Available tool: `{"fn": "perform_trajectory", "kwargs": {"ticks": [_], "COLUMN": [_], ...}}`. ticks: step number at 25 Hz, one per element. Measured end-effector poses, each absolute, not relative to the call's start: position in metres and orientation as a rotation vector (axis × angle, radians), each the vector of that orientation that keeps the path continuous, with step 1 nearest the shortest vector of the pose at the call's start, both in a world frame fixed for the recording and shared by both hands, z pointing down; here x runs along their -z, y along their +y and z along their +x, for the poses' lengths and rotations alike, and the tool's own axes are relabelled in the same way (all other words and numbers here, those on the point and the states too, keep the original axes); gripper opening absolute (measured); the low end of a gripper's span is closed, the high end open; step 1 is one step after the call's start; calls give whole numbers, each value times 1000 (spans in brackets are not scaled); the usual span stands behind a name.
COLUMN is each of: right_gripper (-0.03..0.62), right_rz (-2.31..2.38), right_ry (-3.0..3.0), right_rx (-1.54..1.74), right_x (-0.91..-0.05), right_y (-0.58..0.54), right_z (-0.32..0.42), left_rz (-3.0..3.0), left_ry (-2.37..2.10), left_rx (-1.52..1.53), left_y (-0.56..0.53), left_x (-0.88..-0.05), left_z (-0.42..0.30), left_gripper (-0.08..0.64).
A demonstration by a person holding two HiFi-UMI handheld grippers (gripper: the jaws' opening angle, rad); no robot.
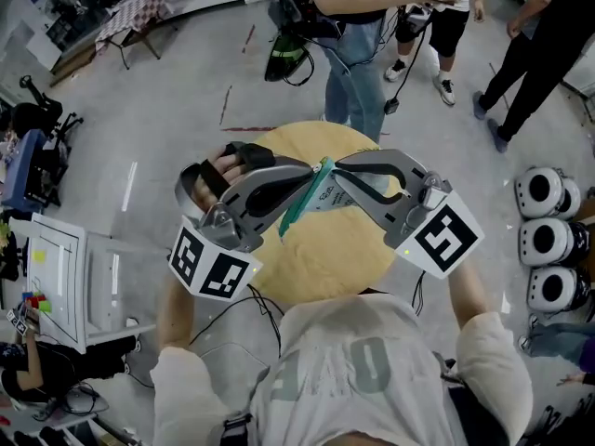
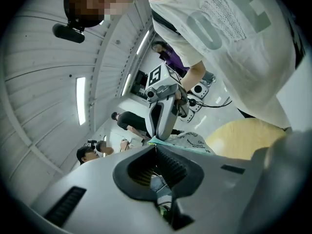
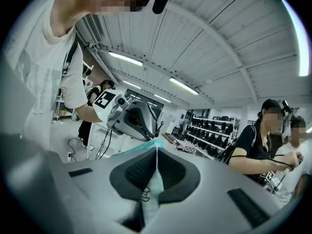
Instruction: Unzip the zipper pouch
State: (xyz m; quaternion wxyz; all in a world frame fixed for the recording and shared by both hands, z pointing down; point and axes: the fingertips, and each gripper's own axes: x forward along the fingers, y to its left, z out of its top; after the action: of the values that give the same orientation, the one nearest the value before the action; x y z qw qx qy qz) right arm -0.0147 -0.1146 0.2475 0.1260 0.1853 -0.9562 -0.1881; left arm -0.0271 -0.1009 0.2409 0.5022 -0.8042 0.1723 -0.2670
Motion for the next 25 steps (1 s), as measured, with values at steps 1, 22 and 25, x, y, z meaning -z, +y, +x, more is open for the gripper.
{"fn": "perform_trajectory", "kwargs": {"ticks": [1, 22, 25], "right_gripper": [33, 32, 32], "right_rz": [549, 1099, 1180], "right_ry": [-2790, -2869, -2840], "right_rx": [545, 380, 383], "right_x": [-249, -230, -230], "right_y": [-115, -145, -152], "right_z": [-14, 42, 54], "left_rz": [-1947, -2012, -2019], "left_ry": [414, 364, 356], "left_rx": [647, 722, 744], "left_y": [-100, -76, -73], "left_x": [-243, -273, -279], "left_z": [-27, -30, -35], "left_gripper": [28, 26, 26]}}
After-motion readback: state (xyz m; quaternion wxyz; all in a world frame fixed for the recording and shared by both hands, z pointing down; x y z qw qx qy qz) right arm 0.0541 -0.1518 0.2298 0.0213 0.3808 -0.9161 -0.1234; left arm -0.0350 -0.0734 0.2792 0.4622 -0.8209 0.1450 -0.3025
